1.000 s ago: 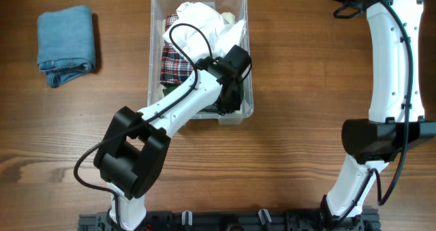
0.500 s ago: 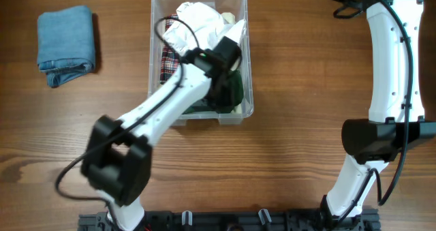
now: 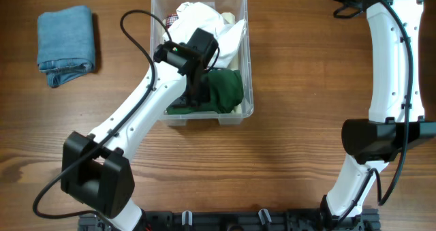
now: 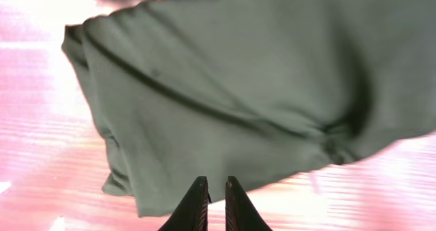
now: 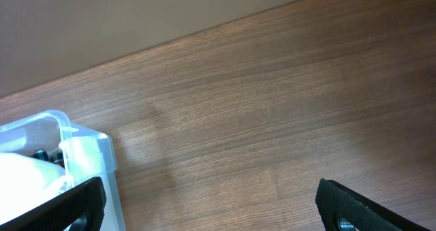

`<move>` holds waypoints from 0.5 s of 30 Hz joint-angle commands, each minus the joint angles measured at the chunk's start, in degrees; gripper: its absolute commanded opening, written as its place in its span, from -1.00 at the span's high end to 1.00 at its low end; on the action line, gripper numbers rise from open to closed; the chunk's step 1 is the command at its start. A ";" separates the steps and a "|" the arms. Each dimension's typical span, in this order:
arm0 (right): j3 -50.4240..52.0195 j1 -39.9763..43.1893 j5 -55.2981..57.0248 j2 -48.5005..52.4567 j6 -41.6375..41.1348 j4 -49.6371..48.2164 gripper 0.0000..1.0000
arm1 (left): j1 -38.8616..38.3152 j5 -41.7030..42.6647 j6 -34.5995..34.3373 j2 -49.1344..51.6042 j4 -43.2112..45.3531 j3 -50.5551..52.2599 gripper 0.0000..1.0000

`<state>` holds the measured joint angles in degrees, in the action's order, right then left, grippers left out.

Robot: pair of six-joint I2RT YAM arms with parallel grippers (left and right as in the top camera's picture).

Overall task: Pack container
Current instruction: 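Release the green cloth and press it flat with the left gripper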

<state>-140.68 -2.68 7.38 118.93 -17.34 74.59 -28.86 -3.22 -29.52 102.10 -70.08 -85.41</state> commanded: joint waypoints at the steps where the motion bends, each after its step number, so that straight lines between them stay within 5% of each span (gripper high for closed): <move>1: 0.02 -0.04 0.55 0.55 -0.72 0.00 -0.99 | 2.23 -2.82 -0.94 0.00 1.38 4.44 0.79; 15: 0.02 -0.04 0.55 0.55 -0.70 0.00 -0.99 | 8.81 -4.44 2.32 0.24 16.61 13.49 0.82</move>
<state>-140.68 -2.68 7.38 118.93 -17.34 74.59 -21.28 -5.80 -28.82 102.13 -54.52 -72.60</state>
